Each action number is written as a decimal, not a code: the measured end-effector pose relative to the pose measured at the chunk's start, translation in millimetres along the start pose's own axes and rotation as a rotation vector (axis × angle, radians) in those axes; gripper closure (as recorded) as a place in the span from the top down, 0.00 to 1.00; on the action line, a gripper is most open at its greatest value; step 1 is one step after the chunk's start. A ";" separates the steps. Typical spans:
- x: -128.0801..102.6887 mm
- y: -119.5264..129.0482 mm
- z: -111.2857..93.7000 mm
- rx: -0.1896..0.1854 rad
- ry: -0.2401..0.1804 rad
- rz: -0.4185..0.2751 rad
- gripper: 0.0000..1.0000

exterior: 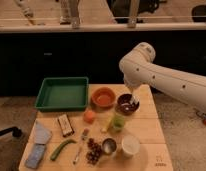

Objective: Wipe purple bowl with brush

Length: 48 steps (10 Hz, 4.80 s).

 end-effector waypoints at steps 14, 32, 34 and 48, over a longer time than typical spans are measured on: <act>-32.2 44.2 -32.2 -0.028 0.051 0.017 0.00; -135.7 39.0 8.6 0.051 -0.048 -0.001 0.00; -139.7 30.5 9.6 0.062 -0.052 -0.018 0.00; -143.9 -17.0 24.9 0.128 -0.081 -0.108 0.00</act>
